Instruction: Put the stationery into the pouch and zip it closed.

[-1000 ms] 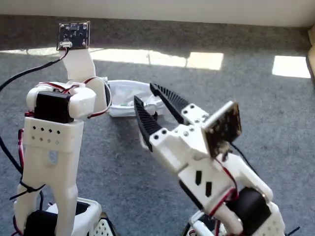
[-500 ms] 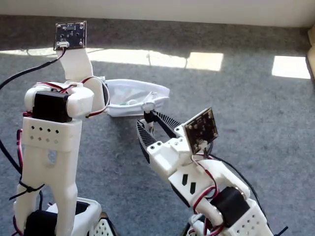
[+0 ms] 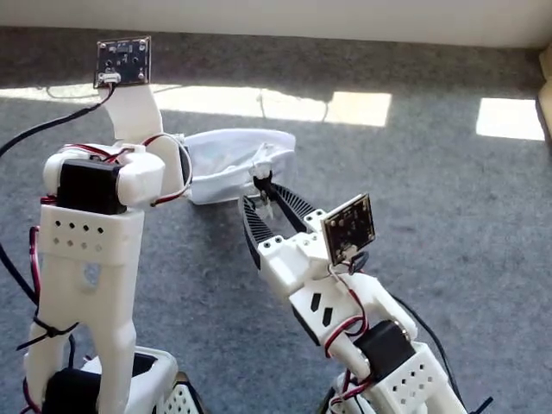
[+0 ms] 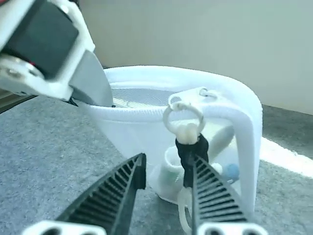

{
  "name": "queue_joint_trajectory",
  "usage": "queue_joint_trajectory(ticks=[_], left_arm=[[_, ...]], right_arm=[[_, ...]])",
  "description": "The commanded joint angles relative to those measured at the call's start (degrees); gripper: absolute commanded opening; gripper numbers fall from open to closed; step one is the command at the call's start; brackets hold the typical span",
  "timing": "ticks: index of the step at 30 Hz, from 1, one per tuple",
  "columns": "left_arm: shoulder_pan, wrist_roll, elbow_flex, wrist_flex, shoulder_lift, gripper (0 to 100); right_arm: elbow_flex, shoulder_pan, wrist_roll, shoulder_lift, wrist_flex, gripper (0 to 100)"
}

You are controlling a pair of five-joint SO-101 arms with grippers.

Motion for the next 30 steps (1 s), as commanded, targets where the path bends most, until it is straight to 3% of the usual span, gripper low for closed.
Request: queue_joint_trajectory(ticks=[1,24,30], left_arm=[[-0.84,-0.79,-1.19,0.09,-0.22,1],[-0.57,-0.79,0.92,-0.35,-0.57,1],[-0.57,-0.79,0.92,-0.35,-0.31,1]], right_arm=[[0.75,2.77,-0.53,-0.22,-1.89,13.4],[4.97,4.26,-0.18,-0.48,-11.65,13.0],[4.88,4.44,0.97,-0.66,-11.47,0.2]])
